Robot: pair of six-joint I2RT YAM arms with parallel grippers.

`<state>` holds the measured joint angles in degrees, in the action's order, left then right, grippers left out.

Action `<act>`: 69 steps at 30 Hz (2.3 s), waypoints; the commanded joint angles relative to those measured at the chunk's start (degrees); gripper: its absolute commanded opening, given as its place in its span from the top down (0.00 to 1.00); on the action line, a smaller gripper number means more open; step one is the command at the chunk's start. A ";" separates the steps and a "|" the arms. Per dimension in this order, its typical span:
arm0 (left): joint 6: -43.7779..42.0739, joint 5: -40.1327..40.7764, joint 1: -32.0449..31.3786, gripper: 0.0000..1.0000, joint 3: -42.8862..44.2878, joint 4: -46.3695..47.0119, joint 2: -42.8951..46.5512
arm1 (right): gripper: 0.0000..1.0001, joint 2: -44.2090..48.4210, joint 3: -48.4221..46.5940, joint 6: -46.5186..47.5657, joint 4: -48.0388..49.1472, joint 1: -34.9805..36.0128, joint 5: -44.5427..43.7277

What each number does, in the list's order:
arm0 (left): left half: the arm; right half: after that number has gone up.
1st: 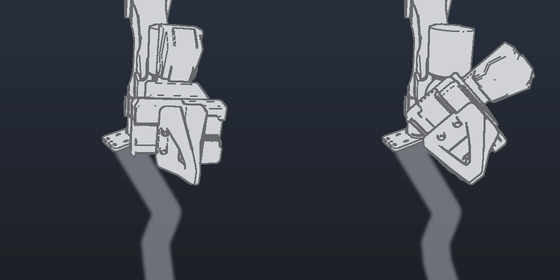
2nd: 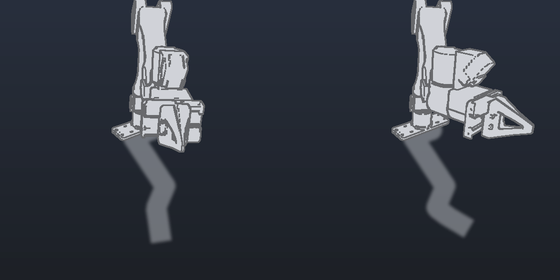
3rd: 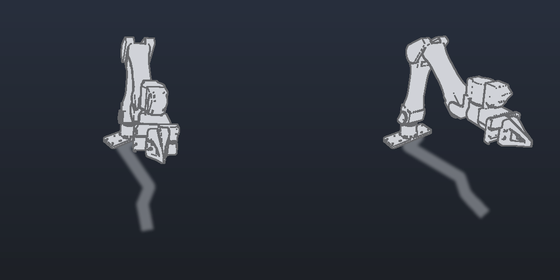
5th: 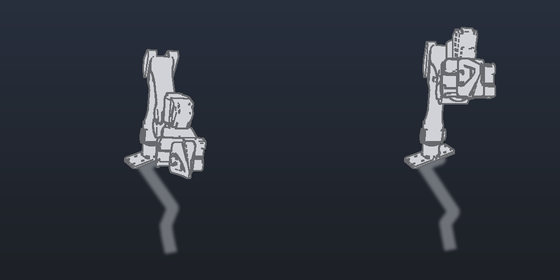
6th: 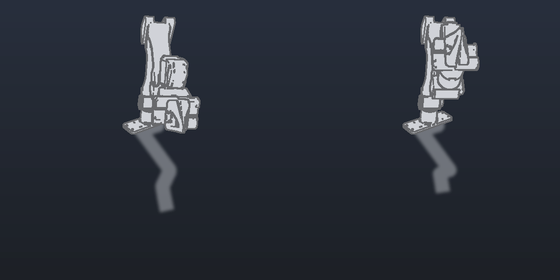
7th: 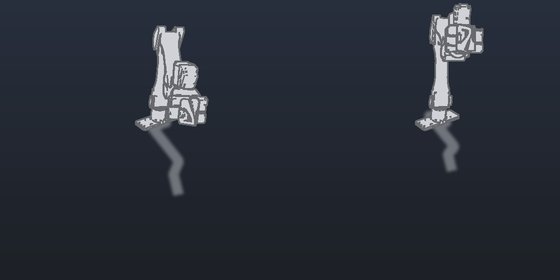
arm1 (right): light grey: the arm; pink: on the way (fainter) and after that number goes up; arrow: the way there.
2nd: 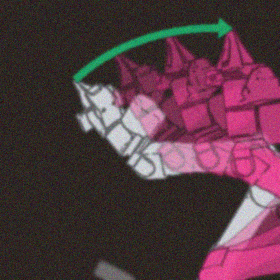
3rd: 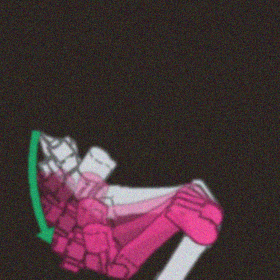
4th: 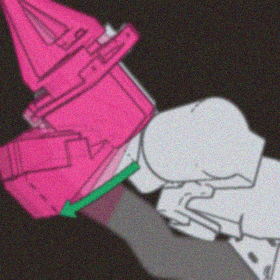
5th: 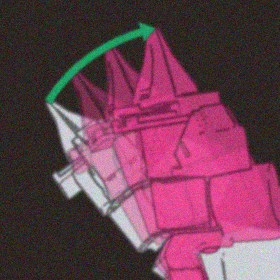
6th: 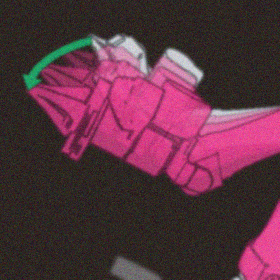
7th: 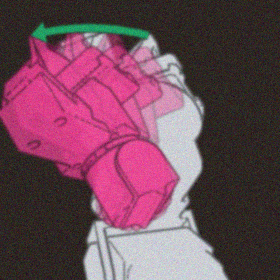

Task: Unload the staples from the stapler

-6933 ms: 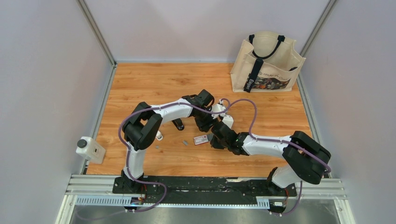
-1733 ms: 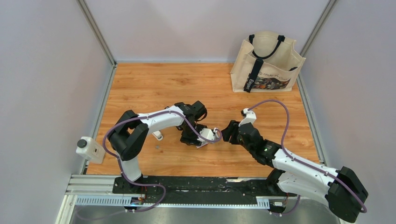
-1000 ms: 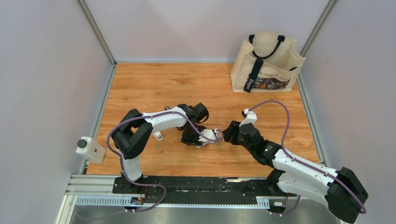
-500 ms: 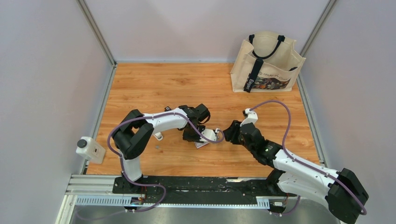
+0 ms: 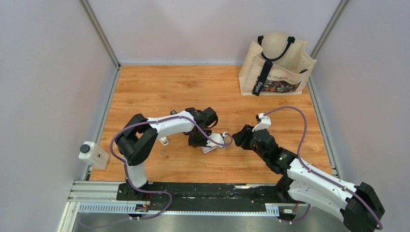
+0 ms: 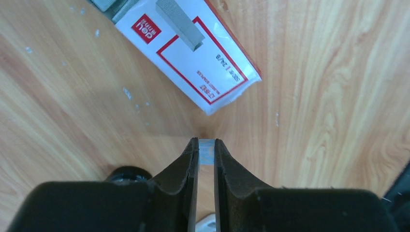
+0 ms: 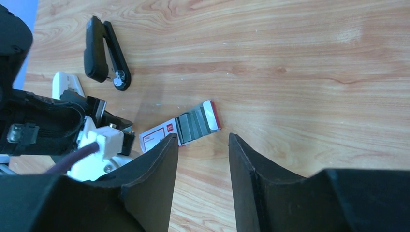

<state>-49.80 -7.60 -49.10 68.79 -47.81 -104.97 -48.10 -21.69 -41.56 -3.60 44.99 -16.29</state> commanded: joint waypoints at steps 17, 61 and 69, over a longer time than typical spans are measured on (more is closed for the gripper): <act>67.50 -64.11 24.31 0.88 10.81 34.19 23.91 | 0.39 8.82 -18.72 9.22 -2.48 -1.40 17.33; 132.68 -59.99 26.78 0.86 -8.68 109.60 24.64 | 0.59 -12.02 -40.01 4.56 10.63 -0.43 31.41; 131.37 -60.26 26.78 0.85 -9.20 108.46 25.25 | 0.69 -12.46 -38.95 3.42 12.21 -0.34 31.59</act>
<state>83.61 -67.88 -22.46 59.92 60.29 -82.17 -60.73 -59.70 -37.47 5.23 44.23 14.66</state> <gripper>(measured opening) 0.199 0.320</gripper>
